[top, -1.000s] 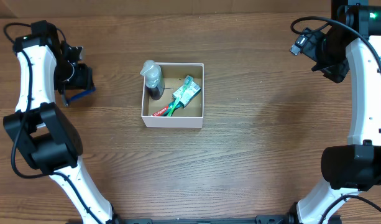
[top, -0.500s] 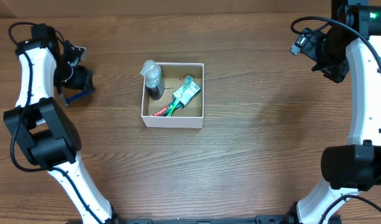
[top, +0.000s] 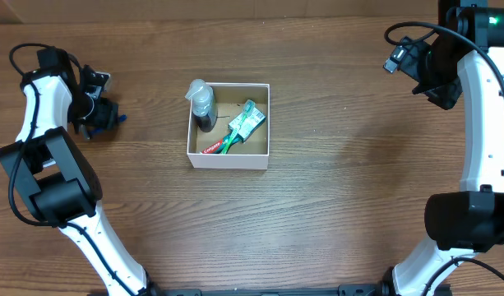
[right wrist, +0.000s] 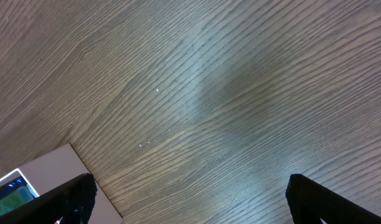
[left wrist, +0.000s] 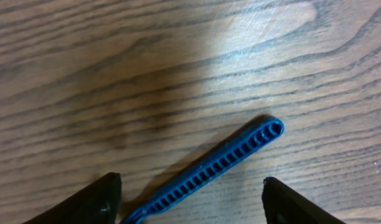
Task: Pack container
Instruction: 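Reach the left gripper to the blue razor and grasp it, then lift the blue razor and carry it into the white box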
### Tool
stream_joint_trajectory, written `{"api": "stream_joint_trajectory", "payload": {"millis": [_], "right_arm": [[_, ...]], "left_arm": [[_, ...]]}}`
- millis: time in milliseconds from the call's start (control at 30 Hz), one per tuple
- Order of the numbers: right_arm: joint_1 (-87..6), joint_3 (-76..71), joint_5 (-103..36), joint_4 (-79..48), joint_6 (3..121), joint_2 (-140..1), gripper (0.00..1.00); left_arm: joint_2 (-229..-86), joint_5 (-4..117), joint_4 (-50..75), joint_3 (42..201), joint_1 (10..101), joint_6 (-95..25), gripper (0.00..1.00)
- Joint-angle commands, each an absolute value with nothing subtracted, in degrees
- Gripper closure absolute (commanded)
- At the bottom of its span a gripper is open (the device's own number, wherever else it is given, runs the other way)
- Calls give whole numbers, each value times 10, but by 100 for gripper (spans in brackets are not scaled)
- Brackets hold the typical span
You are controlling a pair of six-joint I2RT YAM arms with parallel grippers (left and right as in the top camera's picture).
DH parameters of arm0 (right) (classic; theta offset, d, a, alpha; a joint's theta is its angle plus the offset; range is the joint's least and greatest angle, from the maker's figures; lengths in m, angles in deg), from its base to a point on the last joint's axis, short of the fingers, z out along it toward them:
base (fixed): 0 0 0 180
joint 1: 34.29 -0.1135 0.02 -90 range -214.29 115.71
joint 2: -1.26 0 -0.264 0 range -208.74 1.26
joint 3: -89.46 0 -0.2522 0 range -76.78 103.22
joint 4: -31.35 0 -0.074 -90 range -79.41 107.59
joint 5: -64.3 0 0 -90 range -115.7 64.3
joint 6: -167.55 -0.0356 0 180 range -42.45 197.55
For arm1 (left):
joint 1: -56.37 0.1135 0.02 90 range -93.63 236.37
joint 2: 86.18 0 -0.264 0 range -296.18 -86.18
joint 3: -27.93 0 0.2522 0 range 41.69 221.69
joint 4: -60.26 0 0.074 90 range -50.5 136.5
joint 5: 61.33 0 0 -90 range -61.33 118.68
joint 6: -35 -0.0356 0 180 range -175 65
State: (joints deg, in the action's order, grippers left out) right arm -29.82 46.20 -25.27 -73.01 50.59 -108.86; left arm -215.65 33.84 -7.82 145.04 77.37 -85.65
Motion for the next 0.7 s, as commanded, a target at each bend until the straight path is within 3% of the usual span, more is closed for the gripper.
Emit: {"api": "stream_joint_trajectory", "payload": {"millis": [0, 100, 300, 367, 467, 667], "right_arm": [[-297, 464, -247, -727, 506, -1088, 0], [-297, 464, -247, -728, 506, -1088, 0], [-297, 464, -247, -728, 506, -1088, 0], [-297, 464, -247, -728, 506, -1088, 0], [-297, 464, -247, -728, 506, -1088, 0], [-297, 464, -247, -728, 506, -1088, 0]], "left_arm": [[-2162, 366, -66, 1435, 773, -881, 29], [-2162, 397, -50, 1405, 773, -902, 26], [-2162, 402, -22, 1369, 773, -892, 31], [-2162, 415, -25, 1369, 773, -881, 38], [-2162, 423, -37, 1369, 773, -836, 62], [-2162, 423, -92, 1369, 772, -729, 83]]}}
